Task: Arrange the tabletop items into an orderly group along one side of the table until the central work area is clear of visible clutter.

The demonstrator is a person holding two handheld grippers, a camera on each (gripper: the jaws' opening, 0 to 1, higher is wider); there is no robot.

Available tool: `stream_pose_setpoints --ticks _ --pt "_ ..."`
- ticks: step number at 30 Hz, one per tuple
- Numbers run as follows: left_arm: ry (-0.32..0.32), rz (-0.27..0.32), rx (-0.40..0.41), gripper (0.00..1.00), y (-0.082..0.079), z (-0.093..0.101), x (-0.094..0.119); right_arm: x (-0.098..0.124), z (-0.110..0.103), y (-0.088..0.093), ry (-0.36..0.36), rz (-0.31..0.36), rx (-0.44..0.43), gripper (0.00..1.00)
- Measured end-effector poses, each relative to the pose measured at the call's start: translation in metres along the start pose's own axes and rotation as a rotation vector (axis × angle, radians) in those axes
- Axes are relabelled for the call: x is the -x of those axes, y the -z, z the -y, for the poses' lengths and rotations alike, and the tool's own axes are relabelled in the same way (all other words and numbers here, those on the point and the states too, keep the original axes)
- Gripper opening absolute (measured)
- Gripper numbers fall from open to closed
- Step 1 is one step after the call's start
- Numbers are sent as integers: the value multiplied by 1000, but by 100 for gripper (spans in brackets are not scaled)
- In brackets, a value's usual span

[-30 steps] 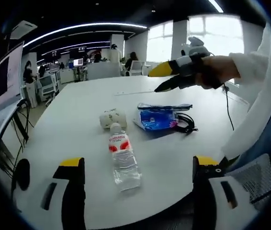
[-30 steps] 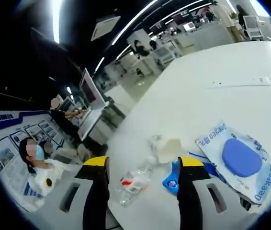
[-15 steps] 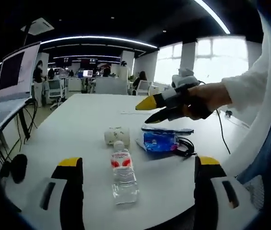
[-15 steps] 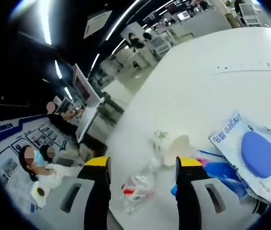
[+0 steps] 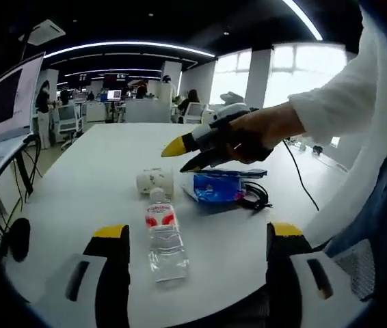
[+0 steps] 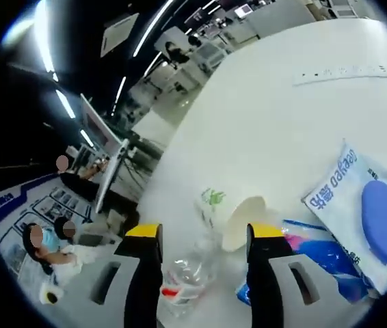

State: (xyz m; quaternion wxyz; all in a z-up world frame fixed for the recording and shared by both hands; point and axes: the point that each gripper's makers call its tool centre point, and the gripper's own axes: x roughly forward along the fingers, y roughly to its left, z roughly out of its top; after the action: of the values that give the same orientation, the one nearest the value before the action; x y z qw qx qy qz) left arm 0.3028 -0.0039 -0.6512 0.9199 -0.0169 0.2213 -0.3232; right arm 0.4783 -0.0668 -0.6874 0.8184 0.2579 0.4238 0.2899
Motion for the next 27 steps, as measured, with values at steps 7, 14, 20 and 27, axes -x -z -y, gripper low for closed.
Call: stream_pose_setpoints --ticks 7,14,20,27 --pt "-2 -17 -18 77 3 0 0 -11 13 7 58 -17 -34 38" --pt "2 -48 -33 69 8 -1 0 -20 14 6 64 -9 -61 35" --pt "-17 -59 -40 66 10 -5 1 -25 14 5 69 1 -98 22" --pt "-24 -57 -47 65 9 -7 2 -29 8 3 51 21 -137 6"
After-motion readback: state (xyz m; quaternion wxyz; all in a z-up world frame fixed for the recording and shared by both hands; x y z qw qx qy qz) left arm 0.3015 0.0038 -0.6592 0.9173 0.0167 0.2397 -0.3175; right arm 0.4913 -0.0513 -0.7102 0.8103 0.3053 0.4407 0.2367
